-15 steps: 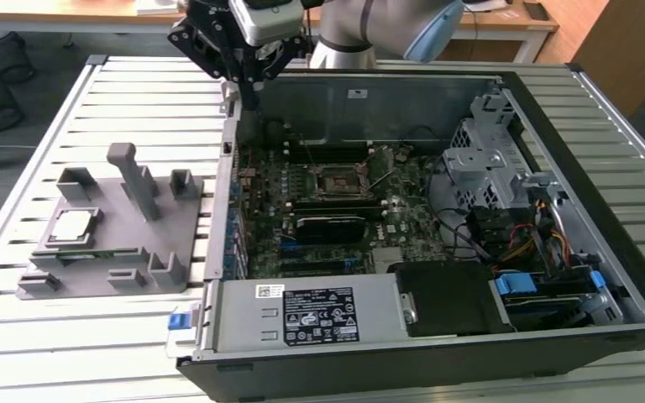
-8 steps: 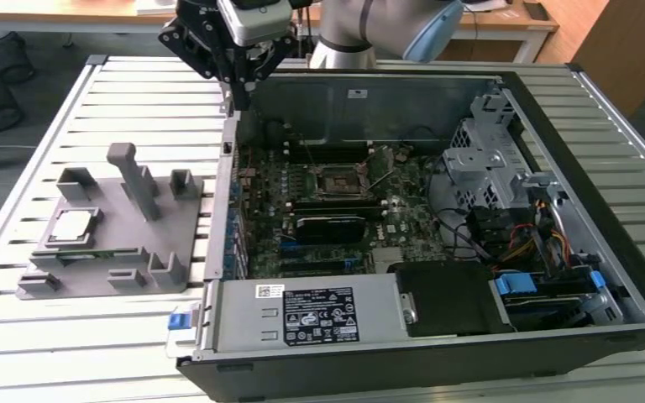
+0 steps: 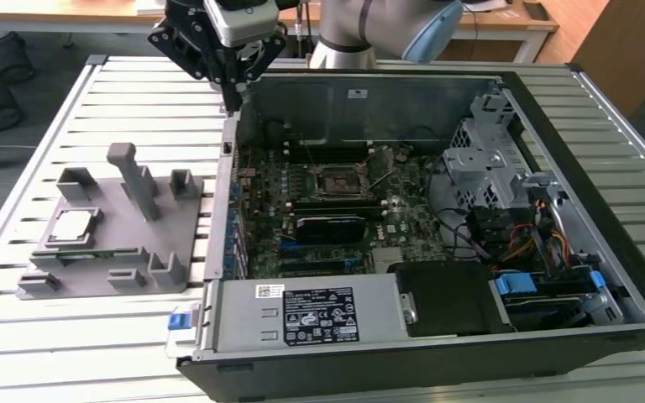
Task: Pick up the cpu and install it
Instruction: 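Reach for the cpu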
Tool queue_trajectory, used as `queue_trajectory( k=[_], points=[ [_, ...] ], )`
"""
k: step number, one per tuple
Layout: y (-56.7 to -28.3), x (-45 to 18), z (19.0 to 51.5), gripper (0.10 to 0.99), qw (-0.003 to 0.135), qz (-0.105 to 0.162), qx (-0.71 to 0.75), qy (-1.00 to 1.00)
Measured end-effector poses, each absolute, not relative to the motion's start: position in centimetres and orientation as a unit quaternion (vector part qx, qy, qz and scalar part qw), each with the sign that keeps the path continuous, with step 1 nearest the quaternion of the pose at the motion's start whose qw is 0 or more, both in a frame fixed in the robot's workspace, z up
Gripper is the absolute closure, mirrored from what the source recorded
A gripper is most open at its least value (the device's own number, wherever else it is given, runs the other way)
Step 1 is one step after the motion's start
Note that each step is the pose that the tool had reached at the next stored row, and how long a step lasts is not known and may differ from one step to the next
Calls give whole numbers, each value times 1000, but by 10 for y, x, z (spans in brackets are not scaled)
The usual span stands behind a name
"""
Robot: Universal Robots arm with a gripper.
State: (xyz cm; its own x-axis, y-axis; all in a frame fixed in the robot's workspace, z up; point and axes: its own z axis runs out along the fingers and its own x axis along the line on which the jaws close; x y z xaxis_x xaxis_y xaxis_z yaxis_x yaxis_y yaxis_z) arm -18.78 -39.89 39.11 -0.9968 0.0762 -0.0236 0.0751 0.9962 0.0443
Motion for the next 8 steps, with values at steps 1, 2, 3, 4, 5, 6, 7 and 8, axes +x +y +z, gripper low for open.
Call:
queue_trajectory(
  k=[1,2,3,4,5,6,7,8],
  points=[
    [-399,-189,391,980,13,22,38,999],
    [-399,-190,391,980,13,22,38,999],
    [-399,-191,391,980,13,22,38,999],
    [-399,-192,391,980,13,22,38,999],
    [-399,-192,391,980,12,22,38,999],
    [-399,-193,391,980,12,22,38,999],
    [-399,-194,390,980,12,22,38,999],
    [-399,-195,390,980,12,22,38,999]
  ],
)
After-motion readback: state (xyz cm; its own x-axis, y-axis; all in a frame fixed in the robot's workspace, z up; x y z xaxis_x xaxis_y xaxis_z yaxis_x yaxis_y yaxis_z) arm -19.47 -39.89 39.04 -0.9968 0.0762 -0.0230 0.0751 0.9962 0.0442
